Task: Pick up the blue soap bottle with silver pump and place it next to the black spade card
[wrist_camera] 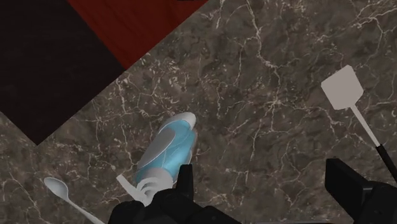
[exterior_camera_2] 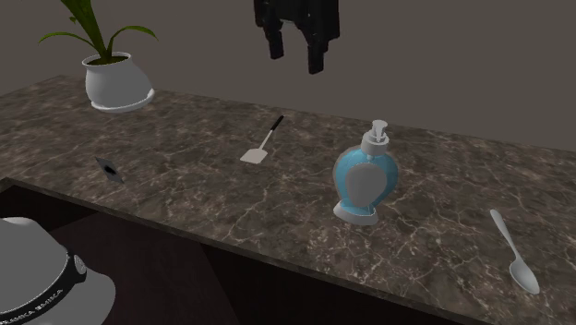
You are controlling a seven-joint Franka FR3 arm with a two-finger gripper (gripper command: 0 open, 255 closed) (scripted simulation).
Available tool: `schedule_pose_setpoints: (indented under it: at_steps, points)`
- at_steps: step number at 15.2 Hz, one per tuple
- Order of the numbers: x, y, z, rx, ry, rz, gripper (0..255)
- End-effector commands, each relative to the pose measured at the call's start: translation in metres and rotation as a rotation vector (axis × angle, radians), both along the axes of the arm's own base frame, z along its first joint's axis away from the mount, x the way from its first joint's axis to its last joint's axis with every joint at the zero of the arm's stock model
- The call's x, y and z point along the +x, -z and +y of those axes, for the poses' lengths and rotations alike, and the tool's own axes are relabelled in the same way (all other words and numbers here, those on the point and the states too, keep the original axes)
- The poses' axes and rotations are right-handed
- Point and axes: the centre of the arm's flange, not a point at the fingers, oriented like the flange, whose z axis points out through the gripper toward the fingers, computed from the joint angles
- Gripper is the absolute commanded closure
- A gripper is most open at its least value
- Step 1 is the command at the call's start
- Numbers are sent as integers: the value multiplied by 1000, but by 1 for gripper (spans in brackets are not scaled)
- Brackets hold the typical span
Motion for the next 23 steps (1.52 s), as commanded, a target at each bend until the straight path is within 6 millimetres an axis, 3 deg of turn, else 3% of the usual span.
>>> schedule_pose_setpoints:
  at_steps: [1,12,19,23]
  points:
    - [19,12,-15,6,20,5,0]
    - [107,80,-110,39,127,35,0]
    - [109,117,-110,39,127,35,0]
    - [109,120,-110,39,127,35,0]
